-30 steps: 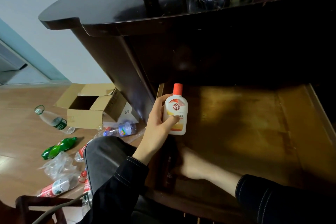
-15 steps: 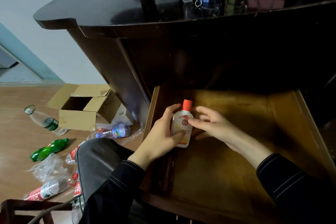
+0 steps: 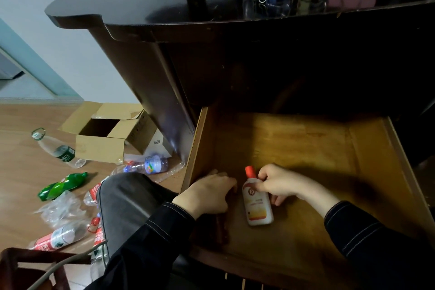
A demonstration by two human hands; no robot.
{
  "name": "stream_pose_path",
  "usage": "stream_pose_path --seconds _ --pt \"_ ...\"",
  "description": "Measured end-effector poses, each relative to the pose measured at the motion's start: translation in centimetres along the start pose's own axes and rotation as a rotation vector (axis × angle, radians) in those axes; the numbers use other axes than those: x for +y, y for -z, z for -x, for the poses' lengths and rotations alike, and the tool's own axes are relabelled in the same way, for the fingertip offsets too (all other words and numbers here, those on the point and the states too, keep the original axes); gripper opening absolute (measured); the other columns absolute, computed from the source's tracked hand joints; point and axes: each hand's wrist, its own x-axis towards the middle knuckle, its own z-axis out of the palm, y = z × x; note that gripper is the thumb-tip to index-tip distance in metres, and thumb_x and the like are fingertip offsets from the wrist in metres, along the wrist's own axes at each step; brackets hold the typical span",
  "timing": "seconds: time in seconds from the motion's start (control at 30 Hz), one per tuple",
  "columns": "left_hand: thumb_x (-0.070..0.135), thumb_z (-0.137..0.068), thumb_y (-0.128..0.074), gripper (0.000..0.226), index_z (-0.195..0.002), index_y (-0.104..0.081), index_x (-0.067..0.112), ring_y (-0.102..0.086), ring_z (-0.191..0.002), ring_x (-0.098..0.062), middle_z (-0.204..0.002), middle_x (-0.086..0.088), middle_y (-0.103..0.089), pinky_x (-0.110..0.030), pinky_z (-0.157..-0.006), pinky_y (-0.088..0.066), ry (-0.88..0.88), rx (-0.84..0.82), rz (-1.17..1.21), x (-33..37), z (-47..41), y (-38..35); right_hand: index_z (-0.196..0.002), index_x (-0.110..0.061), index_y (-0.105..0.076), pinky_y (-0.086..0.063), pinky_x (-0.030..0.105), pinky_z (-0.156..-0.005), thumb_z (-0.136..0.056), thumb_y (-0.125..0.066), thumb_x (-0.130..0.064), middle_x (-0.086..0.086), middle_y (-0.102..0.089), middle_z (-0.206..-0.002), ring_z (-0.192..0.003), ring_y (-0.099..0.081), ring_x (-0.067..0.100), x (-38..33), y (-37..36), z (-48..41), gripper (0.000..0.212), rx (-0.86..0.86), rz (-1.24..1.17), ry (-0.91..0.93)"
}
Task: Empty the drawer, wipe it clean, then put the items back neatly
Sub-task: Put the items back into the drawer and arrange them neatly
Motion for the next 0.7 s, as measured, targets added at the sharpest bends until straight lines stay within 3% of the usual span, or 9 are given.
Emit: stream_pose_path --seconds 0.17,0.33,0.4,0.6,0.7 --pt "0.0 -0.08 -0.053 0.041 -0.118 -0.056 0.016 -0.043 -0.122 -0.028 -0.121 -0.007 -0.051 -0.039 -0.103 -0.041 -0.012 -0.009 0.038 0.1 0.5 0.3 -0.134 -0.011 -0.05 -0.063 0.032 -0.067 -0.101 -0.058 -0.031 0.009 -0.067 -0.111 -0.092 -0.071 0.023 -0.4 -1.2 -0.1 0.04 -0.024 -0.091 -0.013" --pt "-0.002 -0.081 -0.054 0.036 -0.114 -0.056 0.012 -0.047 -0.119 -0.028 -0.123 -0.009 -0.051 -0.033 -0.101 -0.04 -0.005 0.027 0.022 0.3 0.6 0.5 -0.127 -0.011 -0.048 -0.064 0.035 -0.066 -0.097 -0.066 -0.027 0.006 -0.065 -0.102 -0.084 -0.072 0.019 -0.7 -2.3 -0.3 0.038 -0.027 -0.172 -0.013" --pt "-0.003 -0.079 -0.054 0.039 -0.115 -0.057 0.013 -0.05 -0.115 -0.027 -0.121 -0.007 -0.055 -0.035 -0.095 -0.045 -0.016 0.136 0.034 0.4 0.8 1.0 -0.125 -0.012 -0.045 -0.064 0.038 -0.068 -0.094 -0.07 -0.023 0.006 -0.061 -0.108 -0.085 -0.073 0.02 -0.8 -2.6 -0.3 0.041 -0.018 -0.178 -0.014" --pt "-0.013 -0.07 -0.053 0.04 -0.097 -0.066 0.013 -0.056 -0.096 -0.022 -0.101 0.001 -0.064 -0.042 -0.068 -0.051 -0.092 0.768 0.088 0.4 1.8 3.0 -0.119 -0.015 -0.053 -0.063 0.044 -0.075 -0.09 -0.074 -0.013 0.007 -0.062 -0.112 -0.095 -0.07 0.023 -1.6 -4.9 0.0 0.035 -0.041 -0.334 -0.001" --pt "-0.014 -0.069 -0.056 0.037 -0.094 -0.07 0.01 -0.055 -0.101 -0.026 -0.103 -0.002 -0.064 -0.042 -0.075 -0.05 -0.08 0.873 0.138 0.1 2.0 3.3 -0.12 -0.011 -0.054 -0.063 0.044 -0.077 -0.088 -0.077 -0.013 0.008 -0.063 -0.113 -0.098 -0.069 0.025 -1.7 -5.9 0.2 0.039 -0.042 -0.327 -0.009"
